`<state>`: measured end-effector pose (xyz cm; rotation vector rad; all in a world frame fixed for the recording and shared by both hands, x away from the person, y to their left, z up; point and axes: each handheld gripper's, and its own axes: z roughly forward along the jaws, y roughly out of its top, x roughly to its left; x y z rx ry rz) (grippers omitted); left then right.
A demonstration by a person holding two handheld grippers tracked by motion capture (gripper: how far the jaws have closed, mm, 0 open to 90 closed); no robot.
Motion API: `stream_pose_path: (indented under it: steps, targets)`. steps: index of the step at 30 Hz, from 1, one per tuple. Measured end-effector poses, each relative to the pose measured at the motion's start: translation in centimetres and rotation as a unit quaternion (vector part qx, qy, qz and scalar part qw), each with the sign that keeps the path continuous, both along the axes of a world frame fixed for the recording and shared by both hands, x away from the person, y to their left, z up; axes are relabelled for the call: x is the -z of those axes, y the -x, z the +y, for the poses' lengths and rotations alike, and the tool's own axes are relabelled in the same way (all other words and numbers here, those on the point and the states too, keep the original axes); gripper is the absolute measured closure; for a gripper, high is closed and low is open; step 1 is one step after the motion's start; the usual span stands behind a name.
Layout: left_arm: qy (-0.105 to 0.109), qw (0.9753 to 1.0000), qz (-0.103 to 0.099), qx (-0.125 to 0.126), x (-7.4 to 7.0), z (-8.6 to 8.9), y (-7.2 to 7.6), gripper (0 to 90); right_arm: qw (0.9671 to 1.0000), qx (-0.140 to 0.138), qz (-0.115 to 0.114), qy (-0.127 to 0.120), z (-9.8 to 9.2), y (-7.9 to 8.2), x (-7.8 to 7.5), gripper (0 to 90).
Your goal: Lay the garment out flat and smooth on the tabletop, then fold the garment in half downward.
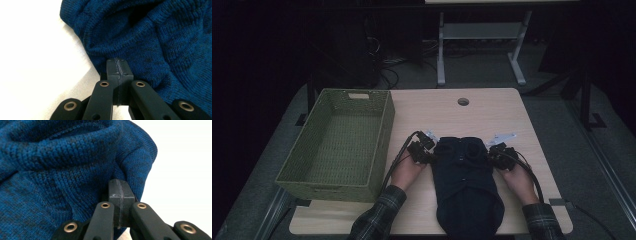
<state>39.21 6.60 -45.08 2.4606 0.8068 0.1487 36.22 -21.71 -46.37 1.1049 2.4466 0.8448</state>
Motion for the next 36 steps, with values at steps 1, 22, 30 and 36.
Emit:
stream_pose_path:
  steps: [1, 22, 30, 36]
  targets:
    - [-0.002, 1.0, -0.005, -0.002, 0.0, 0.0, -0.1, 90.0, 1.0, -0.002, 0.002, -0.001, 0.0, 0.0, 0.0, 90.0]
    - [0.025, 0.9995, 0.0, -0.02, -1.1, 1.4, -0.9, 82.2, 0.9992, -0.028, -0.001, -0.028, 0.1, 0.6, -1.0, 80.7]
    - [0.048, 0.9981, -0.024, -0.029, -3.6, 1.8, -1.9, 67.4, 0.9988, -0.018, -0.014, -0.043, -0.6, -0.7, -2.8, 66.5]
    - [0.056, 0.9971, -0.039, -0.034, -4.6, 1.6, -3.3, 61.3, 0.9973, -0.006, -0.021, -0.07, -1.6, -2.4, -3.8, 60.2]
